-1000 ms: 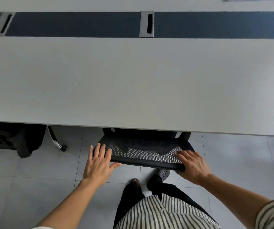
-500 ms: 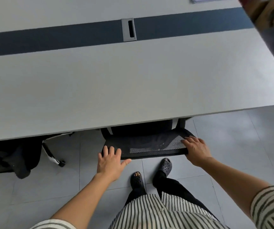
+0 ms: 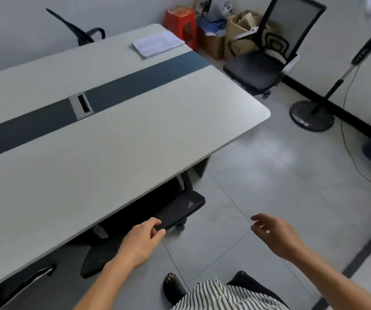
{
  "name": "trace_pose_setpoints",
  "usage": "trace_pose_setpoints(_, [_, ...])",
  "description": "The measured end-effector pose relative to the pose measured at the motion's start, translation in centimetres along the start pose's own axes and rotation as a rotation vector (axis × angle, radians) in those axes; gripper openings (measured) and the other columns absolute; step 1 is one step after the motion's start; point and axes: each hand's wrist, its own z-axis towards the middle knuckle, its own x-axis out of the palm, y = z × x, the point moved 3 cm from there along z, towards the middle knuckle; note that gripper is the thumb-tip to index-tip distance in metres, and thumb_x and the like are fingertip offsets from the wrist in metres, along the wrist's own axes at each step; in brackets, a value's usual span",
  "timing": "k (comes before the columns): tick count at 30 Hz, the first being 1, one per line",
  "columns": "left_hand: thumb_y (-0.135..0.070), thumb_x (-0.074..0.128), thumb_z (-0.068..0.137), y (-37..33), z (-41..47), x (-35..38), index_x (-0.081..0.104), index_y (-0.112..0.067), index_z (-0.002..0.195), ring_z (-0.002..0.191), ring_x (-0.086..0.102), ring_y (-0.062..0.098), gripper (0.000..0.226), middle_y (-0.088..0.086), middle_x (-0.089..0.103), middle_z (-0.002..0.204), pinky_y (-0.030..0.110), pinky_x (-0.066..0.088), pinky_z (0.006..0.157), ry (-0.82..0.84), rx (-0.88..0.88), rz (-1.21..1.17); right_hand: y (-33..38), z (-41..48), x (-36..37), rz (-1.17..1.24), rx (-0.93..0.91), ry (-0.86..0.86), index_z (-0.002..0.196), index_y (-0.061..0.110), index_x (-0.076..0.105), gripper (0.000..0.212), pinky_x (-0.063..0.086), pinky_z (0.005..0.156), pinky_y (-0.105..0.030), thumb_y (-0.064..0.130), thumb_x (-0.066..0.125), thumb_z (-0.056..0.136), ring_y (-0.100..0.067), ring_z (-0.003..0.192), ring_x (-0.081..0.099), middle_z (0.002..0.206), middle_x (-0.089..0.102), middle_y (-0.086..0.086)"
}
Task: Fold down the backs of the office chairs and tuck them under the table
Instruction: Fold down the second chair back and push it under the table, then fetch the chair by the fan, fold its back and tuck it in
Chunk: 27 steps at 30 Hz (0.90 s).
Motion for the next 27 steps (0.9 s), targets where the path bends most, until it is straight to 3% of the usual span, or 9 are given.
trace_pose_setpoints(6, [-0.038,0.056,0.089,-10.7,2.3,3.1,0.057,-0.025,0.118,0.083,0.060,0.002,0.031,-0.009,0.064,0.090,0.017,0.045,0.073,0.037,0.098,0.003,-12.5,-3.9,-6.1,0.184,0.234,-0.146,0.103,0.030,0.066,0.020,0.052,0.068,-0.027,0.037,0.063,0.085,0.000,0.076,0.065,0.085,0.069,0.016])
trace_pose_setpoints(10, [-0.034,0.057,0.090,-19.0,5.3,6.1,0.059,-0.024,0.116,0.082,0.060,0.003,0.028,-0.007,0.066,0.090,0.021,0.046,0.076,0.061,0.175,0.010,-19.4,-5.5,-9.9,0.260,0.361,-0.219,0.102,0.029,0.066,0.018,0.048,0.066,-0.021,0.034,0.064,0.085,0.002,0.073,0.064,0.083,0.068,0.014])
trace_pose_setpoints(14, [-0.037,0.056,0.090,-26.1,8.5,8.5,0.058,-0.027,0.117,0.086,0.059,0.001,0.029,-0.009,0.064,0.095,0.015,0.041,0.072,0.106,0.227,-0.003,-24.0,-5.3,-12.6,0.293,0.449,-0.238,0.101,0.028,0.067,0.019,0.049,0.069,-0.023,0.035,0.065,0.084,0.001,0.072,0.063,0.081,0.066,0.017])
trace_pose_setpoints(19, [-0.041,0.055,0.089,-32.6,14.6,9.6,0.058,-0.028,0.116,0.085,0.060,0.002,0.030,-0.011,0.064,0.093,0.017,0.043,0.072,0.114,0.258,0.020,-27.3,-0.4,-16.1,0.345,0.488,-0.256,0.101,0.030,0.067,0.018,0.054,0.073,-0.028,0.036,0.065,0.084,-0.002,0.074,0.065,0.081,0.066,0.018])
trace_pose_setpoints(27, [-0.037,0.058,0.088,-44.8,29.4,7.9,0.060,-0.024,0.116,0.083,0.063,0.004,0.031,-0.012,0.065,0.091,0.026,0.053,0.079,0.111,0.354,0.075,-31.2,12.1,-25.4,0.375,0.533,-0.328,0.102,0.028,0.067,0.018,0.052,0.072,-0.025,0.033,0.065,0.085,-0.005,0.076,0.065,0.085,0.070,0.011])
